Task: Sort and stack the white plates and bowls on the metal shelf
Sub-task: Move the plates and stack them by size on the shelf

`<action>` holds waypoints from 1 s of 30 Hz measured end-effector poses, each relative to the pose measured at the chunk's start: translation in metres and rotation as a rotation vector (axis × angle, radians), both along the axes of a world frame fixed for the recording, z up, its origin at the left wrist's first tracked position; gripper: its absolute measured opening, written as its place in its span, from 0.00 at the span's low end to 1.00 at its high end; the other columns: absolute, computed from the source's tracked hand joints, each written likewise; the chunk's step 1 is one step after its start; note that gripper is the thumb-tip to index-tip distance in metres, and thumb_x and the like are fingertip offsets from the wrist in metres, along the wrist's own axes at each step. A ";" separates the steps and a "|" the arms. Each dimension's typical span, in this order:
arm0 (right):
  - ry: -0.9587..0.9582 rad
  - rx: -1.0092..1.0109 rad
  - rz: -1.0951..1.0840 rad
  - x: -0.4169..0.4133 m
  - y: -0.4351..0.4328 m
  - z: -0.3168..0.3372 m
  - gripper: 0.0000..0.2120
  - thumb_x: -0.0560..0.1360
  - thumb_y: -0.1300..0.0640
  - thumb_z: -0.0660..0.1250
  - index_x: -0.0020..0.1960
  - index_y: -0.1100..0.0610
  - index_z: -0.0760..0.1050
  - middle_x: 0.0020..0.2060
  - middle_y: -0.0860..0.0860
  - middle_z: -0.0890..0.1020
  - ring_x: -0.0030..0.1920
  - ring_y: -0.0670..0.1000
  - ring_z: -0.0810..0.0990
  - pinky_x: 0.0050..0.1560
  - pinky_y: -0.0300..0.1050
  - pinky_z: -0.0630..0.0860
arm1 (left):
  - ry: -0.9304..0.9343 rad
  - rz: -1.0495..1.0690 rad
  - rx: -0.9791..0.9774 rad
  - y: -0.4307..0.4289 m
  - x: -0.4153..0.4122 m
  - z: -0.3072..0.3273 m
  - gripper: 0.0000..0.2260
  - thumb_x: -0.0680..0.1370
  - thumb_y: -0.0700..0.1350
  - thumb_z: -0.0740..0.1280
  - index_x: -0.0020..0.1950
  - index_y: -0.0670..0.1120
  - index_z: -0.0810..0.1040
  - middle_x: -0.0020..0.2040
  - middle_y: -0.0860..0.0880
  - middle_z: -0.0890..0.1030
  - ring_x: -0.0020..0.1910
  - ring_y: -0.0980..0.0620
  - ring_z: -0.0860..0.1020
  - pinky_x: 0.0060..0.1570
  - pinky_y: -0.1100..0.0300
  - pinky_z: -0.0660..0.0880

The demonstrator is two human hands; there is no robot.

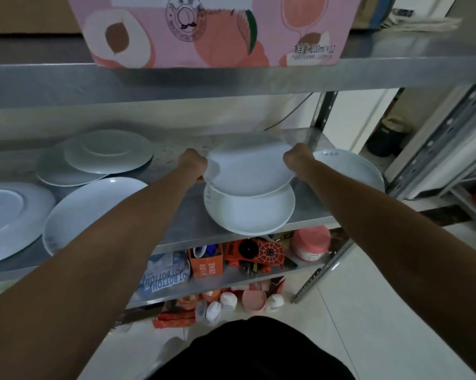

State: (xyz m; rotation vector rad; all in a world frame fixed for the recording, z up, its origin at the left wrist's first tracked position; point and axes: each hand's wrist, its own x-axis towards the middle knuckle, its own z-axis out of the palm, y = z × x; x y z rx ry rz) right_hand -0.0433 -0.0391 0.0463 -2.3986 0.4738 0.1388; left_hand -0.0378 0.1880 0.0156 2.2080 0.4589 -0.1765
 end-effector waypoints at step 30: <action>-0.058 -0.745 0.354 -0.068 0.000 -0.019 0.18 0.81 0.52 0.53 0.58 0.60 0.77 0.54 0.56 0.81 0.55 0.58 0.79 0.46 0.44 0.70 | 0.022 -0.124 0.544 0.005 -0.089 -0.014 0.22 0.83 0.50 0.51 0.69 0.37 0.70 0.71 0.35 0.65 0.69 0.38 0.67 0.66 0.45 0.67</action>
